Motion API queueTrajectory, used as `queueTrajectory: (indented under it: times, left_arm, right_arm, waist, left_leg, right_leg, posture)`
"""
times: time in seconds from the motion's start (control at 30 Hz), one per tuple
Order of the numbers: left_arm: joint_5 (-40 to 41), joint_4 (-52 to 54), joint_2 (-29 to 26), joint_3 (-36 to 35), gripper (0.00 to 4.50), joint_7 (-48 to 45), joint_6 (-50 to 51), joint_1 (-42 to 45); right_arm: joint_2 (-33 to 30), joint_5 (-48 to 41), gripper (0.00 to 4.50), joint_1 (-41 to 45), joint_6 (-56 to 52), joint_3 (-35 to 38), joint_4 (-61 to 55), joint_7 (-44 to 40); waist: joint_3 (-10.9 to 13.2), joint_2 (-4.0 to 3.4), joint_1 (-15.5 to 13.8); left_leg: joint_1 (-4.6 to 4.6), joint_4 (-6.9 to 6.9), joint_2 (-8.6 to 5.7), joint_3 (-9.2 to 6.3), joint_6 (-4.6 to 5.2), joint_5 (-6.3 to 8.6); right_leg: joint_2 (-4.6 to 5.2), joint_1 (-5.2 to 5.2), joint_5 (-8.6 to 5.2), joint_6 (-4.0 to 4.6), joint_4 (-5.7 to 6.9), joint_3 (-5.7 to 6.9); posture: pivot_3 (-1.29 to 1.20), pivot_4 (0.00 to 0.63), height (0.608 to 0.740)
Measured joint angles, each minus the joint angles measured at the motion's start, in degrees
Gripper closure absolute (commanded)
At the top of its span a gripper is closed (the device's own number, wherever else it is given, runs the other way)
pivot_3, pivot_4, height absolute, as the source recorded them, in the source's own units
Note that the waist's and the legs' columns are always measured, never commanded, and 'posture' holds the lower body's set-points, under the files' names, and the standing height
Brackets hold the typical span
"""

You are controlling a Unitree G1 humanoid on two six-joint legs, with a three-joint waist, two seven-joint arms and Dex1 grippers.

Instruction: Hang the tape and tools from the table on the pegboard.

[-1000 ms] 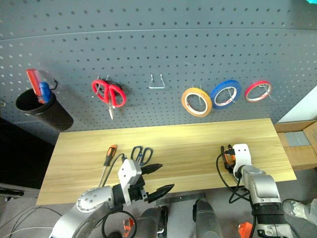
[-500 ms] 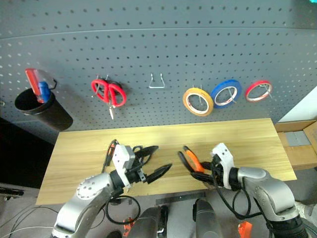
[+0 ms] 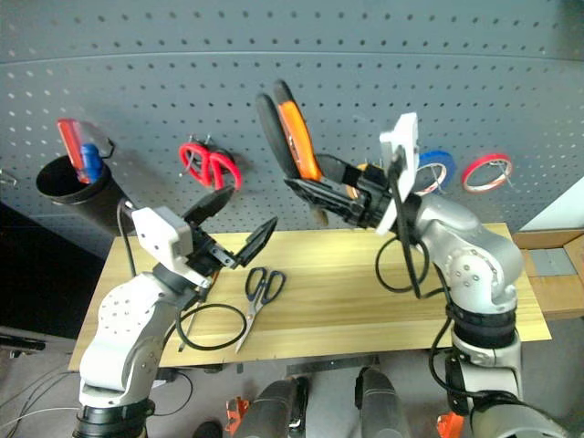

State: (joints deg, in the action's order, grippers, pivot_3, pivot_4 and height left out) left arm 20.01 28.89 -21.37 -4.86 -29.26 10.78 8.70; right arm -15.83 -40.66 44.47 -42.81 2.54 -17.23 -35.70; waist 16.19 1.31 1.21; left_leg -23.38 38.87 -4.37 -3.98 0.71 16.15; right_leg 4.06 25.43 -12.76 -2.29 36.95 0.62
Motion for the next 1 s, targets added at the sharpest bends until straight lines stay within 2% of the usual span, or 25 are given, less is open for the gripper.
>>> queueTrajectory:
  times: [0.23,0.33,0.5,0.73,1.0]
  left_arm:
    - [-1.9,0.4,1.7,-0.1,0.00,2.9,-3.3,-1.1]
    - [-2.2,0.6,2.8,-0.2,0.00,3.8,-5.1,-3.5]
    - [-2.3,0.6,3.1,-0.2,0.00,4.6,-5.4,-4.1]
    - [-2.4,0.5,3.2,0.0,0.00,5.0,-5.3,-5.0]
    - [-2.4,0.5,3.2,0.0,0.00,5.0,-4.9,-5.7]
  right_arm:
    - [6.3,14.8,2.36,4.6,17.7,-6.4,12.4,2.1]
    - [10.8,21.4,2.36,7.8,28.0,-7.2,17.8,6.0]
    - [13.8,27.9,2.36,11.0,40.3,-8.5,24.2,7.6]
    - [17.1,33.1,2.36,10.9,49.7,-10.7,34.7,9.3]
    - [18.6,35.3,2.36,13.1,56.2,-8.2,45.6,14.8]
  waist:
    - [-1.2,0.04,-0.2]
    - [-1.5,0.07,-0.1]
    - [-2.2,0.22,-0.7]
    - [-2.4,0.21,-0.7]
    - [-2.4,0.19,-0.7]
  left_leg:
    - [0.02,0.01,0.00,0.04,-0.21,-0.14]
    - [0.04,0.00,0.00,0.14,-0.23,-0.15]
    - [0.04,0.01,0.00,0.15,-0.25,-0.16]
    - [0.10,0.02,0.00,0.15,-0.25,-0.17]
    - [0.12,0.01,0.01,0.14,-0.25,-0.17]
  right_leg:
    - [-0.05,0.09,0.09,0.14,0.16,-0.01]
    - [-0.08,0.19,0.10,0.15,0.25,-0.02]
    - [-0.08,0.18,0.10,0.15,0.21,-0.01]
    - [-0.09,0.16,0.13,0.20,0.27,-0.04]
    - [-0.10,0.15,0.13,0.21,0.27,-0.04]
  posture:
    - [0.05,0.151,0.740]
    - [0.05,0.150,0.740]
    - [0.04,0.165,0.740]
    - [0.04,0.193,0.740]
    - [0.05,0.215,0.740]
